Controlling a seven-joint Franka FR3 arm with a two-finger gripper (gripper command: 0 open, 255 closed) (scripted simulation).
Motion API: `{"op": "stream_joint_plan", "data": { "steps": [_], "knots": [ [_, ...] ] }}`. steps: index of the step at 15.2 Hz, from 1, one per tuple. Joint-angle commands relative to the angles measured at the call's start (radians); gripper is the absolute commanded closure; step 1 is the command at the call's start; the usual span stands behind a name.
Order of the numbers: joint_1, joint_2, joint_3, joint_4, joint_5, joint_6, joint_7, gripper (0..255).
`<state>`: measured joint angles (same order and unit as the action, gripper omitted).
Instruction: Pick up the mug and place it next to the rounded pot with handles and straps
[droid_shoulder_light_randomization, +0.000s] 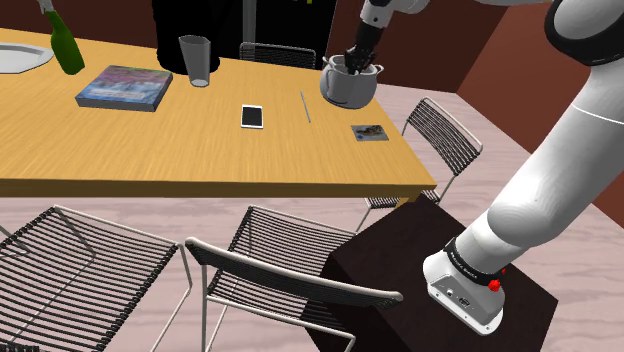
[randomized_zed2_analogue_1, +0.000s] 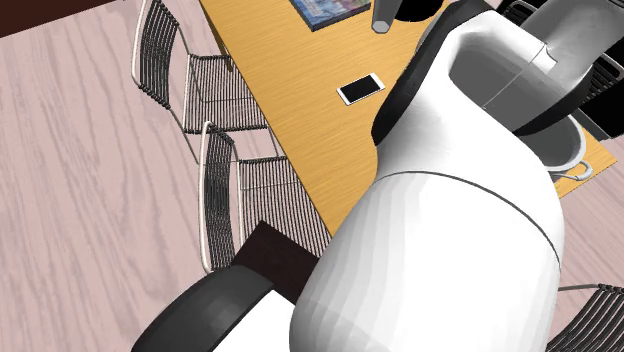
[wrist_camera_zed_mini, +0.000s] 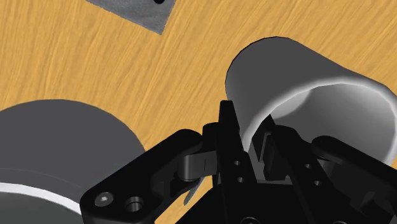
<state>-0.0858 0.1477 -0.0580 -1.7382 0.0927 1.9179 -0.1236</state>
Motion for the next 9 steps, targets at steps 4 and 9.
{"op": "stream_joint_plan", "data": {
  "steps": [4, 9],
  "knots": [
    [0.001, 0.009, 0.001, -0.056, 0.003, 0.066, -0.005, 255],
    [0.001, 0.026, 0.002, -0.102, 0.007, 0.128, -0.011, 255]
  ]
}}
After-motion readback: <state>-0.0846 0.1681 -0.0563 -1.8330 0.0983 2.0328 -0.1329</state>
